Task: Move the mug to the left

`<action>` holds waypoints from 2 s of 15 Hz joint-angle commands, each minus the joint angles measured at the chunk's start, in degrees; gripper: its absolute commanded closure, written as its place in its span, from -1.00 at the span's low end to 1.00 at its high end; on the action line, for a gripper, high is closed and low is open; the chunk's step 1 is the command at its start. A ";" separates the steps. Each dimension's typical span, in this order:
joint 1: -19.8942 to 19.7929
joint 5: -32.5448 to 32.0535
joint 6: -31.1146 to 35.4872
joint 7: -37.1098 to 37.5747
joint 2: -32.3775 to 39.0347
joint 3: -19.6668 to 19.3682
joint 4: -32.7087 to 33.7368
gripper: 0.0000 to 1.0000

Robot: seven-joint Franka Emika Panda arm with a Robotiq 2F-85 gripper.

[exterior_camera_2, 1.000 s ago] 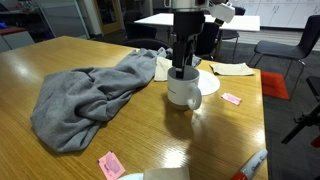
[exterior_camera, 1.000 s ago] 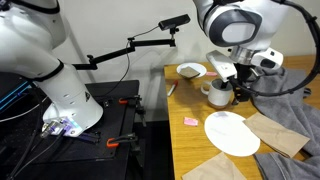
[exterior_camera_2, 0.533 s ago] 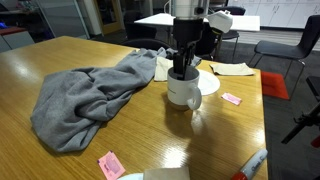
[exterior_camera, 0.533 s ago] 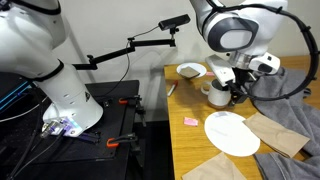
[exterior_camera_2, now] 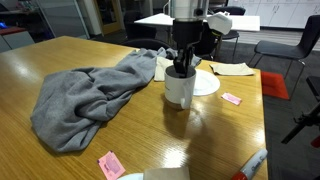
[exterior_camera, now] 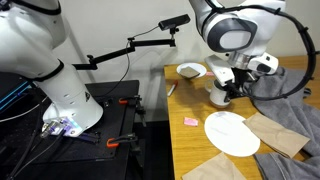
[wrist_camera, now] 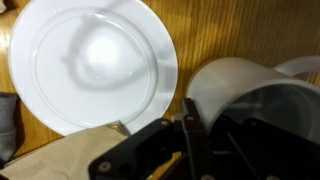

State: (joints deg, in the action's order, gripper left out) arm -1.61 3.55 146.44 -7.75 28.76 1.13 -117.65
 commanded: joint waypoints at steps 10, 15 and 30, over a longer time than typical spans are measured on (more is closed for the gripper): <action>0.58 -0.09 -2.97 2.29 -3.46 0.53 0.63 0.95; 1.85 -0.70 -5.49 3.18 -4.17 0.45 3.51 0.95; 6.60 -5.77 -9.27 3.02 2.90 1.07 16.63 0.95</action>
State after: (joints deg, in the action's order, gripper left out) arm 4.16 -0.25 140.18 -6.49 29.97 2.35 -105.15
